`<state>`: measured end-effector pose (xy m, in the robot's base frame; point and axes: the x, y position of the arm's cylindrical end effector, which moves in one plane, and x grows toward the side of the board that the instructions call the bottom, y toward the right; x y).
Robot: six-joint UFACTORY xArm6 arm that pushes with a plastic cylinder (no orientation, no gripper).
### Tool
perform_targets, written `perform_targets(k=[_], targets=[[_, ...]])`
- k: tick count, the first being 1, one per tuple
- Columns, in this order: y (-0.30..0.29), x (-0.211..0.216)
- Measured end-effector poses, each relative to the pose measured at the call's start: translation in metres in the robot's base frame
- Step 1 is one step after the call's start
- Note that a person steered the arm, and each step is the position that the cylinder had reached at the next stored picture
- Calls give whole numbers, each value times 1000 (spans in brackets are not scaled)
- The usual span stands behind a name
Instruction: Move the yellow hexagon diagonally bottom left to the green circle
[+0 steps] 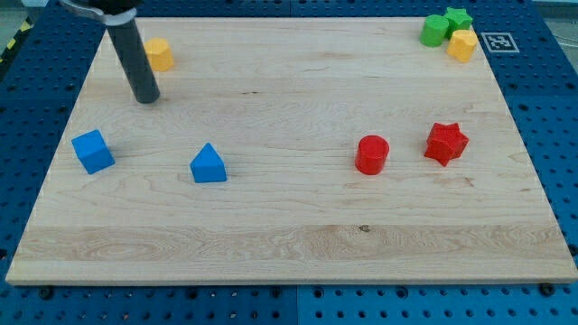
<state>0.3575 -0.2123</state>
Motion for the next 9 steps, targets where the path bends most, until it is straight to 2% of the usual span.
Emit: perform_targets(k=[1,4,9], targets=[[-16,-31],[-35,-73],[59,-62]])
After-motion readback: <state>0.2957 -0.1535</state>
